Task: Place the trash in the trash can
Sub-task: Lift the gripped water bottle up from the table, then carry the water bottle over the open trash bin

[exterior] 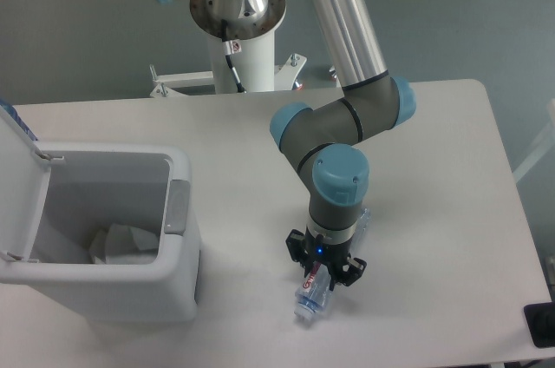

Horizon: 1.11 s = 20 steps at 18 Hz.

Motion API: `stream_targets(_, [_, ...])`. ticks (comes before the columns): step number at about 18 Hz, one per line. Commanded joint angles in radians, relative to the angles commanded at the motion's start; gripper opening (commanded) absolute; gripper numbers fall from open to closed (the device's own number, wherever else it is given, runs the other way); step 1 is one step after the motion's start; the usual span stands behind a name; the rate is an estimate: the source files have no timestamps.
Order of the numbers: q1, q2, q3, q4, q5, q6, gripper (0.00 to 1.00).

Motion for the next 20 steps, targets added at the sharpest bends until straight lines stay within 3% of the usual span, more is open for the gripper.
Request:
stream_targets(4, [0.012, 0.051, 0.037, 0.005, -0.096, -0.063, 0.5])
stream_targets(9, [0.048, 0.109, 0.153, 0.009, -0.279, -0.233, 0.49])
stream_targets(13, [0.048, 0.138, 0.219, 0.089, -0.38, -0.424, 0.49])
stream_targets(20, [-0.023, 0.229, 0.232, 0.124, -0.446, -0.604, 0.49])
